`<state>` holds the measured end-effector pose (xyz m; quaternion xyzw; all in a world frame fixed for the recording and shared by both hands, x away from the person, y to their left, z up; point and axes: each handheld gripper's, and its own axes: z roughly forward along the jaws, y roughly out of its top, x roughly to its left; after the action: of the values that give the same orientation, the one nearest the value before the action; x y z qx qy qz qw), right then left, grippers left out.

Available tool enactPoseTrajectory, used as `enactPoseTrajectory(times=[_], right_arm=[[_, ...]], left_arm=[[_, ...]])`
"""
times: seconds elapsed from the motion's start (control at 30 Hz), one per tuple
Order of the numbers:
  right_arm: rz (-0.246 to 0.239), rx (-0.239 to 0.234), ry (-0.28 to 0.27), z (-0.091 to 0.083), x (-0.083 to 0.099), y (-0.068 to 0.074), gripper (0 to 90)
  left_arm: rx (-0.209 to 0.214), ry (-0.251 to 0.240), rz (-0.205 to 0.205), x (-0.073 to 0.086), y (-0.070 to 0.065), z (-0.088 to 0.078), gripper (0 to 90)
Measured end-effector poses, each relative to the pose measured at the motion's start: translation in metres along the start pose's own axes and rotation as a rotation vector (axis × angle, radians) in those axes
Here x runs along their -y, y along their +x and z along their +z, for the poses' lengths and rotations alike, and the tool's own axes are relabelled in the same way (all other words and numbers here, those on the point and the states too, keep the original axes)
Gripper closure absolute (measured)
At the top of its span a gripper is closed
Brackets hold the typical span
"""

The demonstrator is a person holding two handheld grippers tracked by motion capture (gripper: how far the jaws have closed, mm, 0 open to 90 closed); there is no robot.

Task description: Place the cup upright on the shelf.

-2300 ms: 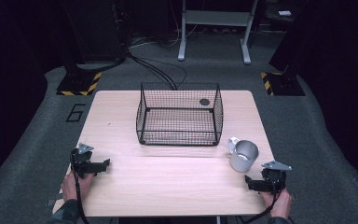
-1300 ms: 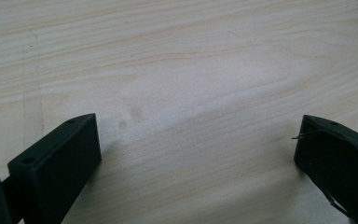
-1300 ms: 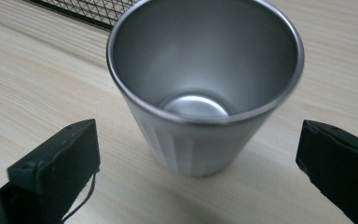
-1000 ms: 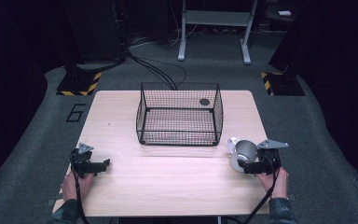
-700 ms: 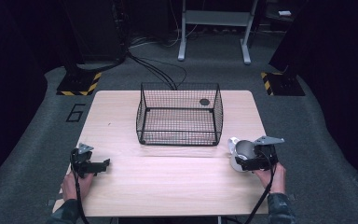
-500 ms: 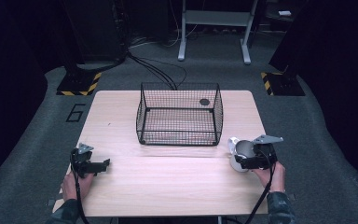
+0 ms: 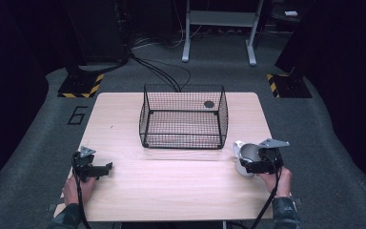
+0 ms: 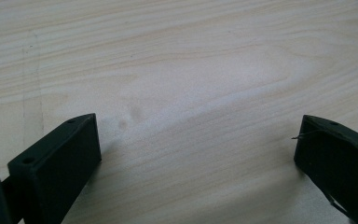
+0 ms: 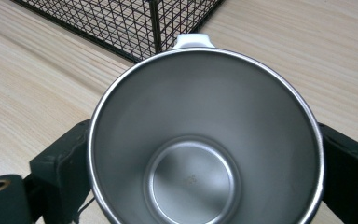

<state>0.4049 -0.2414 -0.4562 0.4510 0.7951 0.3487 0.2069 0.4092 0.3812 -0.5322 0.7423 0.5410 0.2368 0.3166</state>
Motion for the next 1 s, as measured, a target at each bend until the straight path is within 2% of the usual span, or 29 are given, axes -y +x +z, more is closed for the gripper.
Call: enactPoseTrajectory(times=[0.13, 0.3, 0.43, 0.73, 1.0], right_arm=[[0.001, -0.009, 0.000, -0.005, -0.003, 0.001, 5.9], [0.012, -0.026, -0.040, -0.015, -0.006, 0.004, 5.9], [0.013, -0.034, -0.040, -0.025, -0.009, 0.007, 5.9], [0.004, -0.057, -0.031, -0.027, -0.014, 0.017, 5.9], [-0.003, -0.080, -0.036, -0.028, -0.019, 0.023, 6.0]], left_arm=[[-0.001, -0.007, -0.007, 0.000, 0.000, 0.000, 0.3], [-0.001, -0.007, -0.010, 0.000, -0.001, 0.000, 0.4], [-0.001, 0.000, -0.001, 0.000, 0.000, 0.000, 0.4], [-0.002, -0.007, -0.010, 0.000, -0.001, 0.000, 0.4], [-0.001, 0.000, -0.001, 0.000, 0.000, 0.000, 0.4]])
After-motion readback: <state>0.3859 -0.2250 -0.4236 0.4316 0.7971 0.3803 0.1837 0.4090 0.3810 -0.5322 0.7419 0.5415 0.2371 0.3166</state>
